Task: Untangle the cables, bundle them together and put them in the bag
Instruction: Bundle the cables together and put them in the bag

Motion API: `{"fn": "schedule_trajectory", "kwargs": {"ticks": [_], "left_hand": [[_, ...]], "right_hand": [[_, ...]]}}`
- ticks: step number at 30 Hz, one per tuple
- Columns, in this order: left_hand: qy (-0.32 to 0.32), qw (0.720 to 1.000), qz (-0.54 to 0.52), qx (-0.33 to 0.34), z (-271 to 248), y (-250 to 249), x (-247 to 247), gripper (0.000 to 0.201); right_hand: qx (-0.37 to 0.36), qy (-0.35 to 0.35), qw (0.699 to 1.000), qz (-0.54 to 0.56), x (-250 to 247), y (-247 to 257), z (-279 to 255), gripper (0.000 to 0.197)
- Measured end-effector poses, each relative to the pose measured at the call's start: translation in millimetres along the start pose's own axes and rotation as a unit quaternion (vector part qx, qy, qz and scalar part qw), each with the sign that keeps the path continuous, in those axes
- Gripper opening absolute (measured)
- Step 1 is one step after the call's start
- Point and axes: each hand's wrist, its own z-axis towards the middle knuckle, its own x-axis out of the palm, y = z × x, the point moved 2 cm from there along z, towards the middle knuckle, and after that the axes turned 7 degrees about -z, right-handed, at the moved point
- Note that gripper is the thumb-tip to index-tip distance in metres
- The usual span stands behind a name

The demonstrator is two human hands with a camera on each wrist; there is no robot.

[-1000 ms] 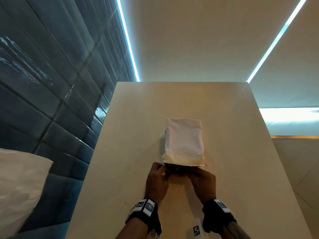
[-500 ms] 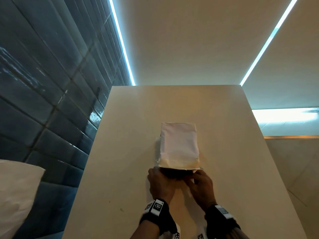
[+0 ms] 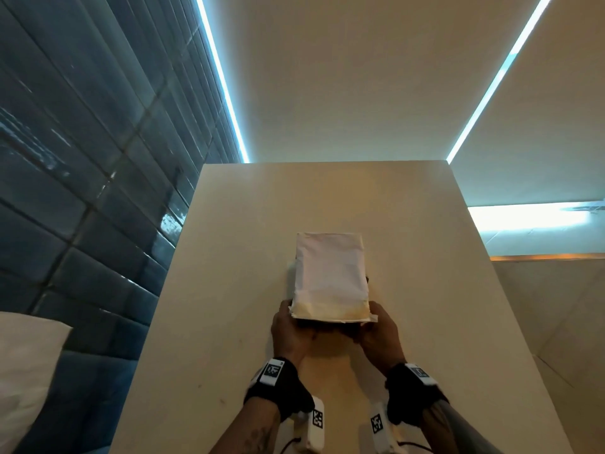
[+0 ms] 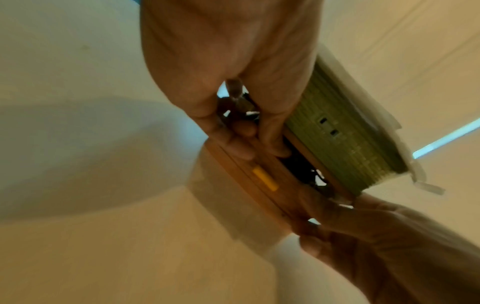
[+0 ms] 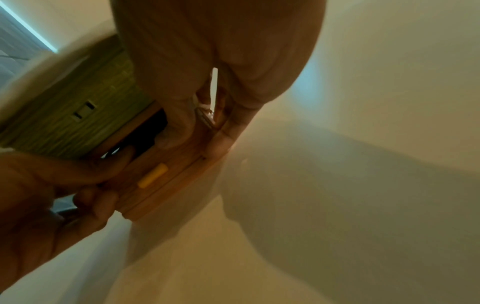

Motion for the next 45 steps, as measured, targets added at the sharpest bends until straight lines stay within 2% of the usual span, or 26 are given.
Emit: {"fn": "schedule_trajectory", "kwargs": {"ticks": [4, 8, 11, 14, 16, 18, 20, 22, 24, 29, 33, 35, 37, 39, 43, 45], "left_hand": [[0.075, 0.991, 0.086, 0.076, 3, 7, -18, 0.044], [0.091, 0.969, 0.184, 0.138, 16, 1, -29, 0.023], [0.096, 0.965, 0.214, 0.119, 13, -3, -31, 0.026], [0.115, 0.964, 0.224, 0.088, 3, -2, -33, 0.034], [0.135, 0.962, 0.224, 0.077, -5, -1, -35, 0.043], [0.146, 0.965, 0.208, 0.062, -14, 2, -44, 0.042], [0.168, 0.966, 0.197, 0.024, -28, 9, -56, 0.032], [0.189, 0.966, 0.177, -0.003, -45, 18, -69, 0.023], [0.169, 0.974, 0.154, -0.014, -60, 26, -83, 0.019], [0.076, 0.99, 0.105, -0.046, -88, 35, -104, 0.008], [0.087, 0.99, 0.081, -0.082, -92, 32, -98, 0.009], [0.094, 0.99, 0.006, -0.103, -79, 22, -83, 0.018], [0.099, 0.977, -0.13, -0.134, -59, 5, -59, 0.022], [0.111, 0.952, -0.235, -0.163, -45, -19, -42, 0.015], [0.127, 0.937, -0.267, -0.184, -31, -31, -36, 0.023], [0.138, 0.929, -0.285, -0.193, -32, -28, -40, 0.023]], "right_hand": [[-0.018, 0.009, 1.0, -0.018, -3, 6, 2, 0.041], [-0.019, 0.004, 1.0, -0.015, -5, 6, 8, 0.043], [-0.024, 0.021, 0.998, -0.047, -9, 10, 8, 0.05], [-0.054, 0.056, 0.99, -0.116, -12, 12, 8, 0.045], [-0.049, 0.071, 0.985, -0.148, -15, 11, 6, 0.045], [-0.019, 0.067, 0.989, -0.131, -18, 8, 6, 0.041], [0.011, 0.036, 0.993, -0.112, -22, 4, 11, 0.037], [0.07, -0.001, 0.997, -0.039, -27, 6, 26, 0.036], [0.106, -0.001, 0.993, 0.048, -28, 16, 42, 0.029], [0.13, 0.015, 0.984, 0.121, -25, 40, 52, 0.025], [0.198, 0.033, 0.959, 0.202, -21, 32, 47, 0.025], [0.216, 0.042, 0.945, 0.243, -23, 35, 40, 0.027], [0.227, 0.057, 0.934, 0.271, -23, 36, 35, 0.028], [0.232, 0.072, 0.926, 0.288, -25, 36, 31, 0.031], [0.261, 0.095, 0.905, 0.324, -26, 46, 24, 0.037], [0.293, 0.121, 0.88, 0.354, -25, 47, 24, 0.048]]}}
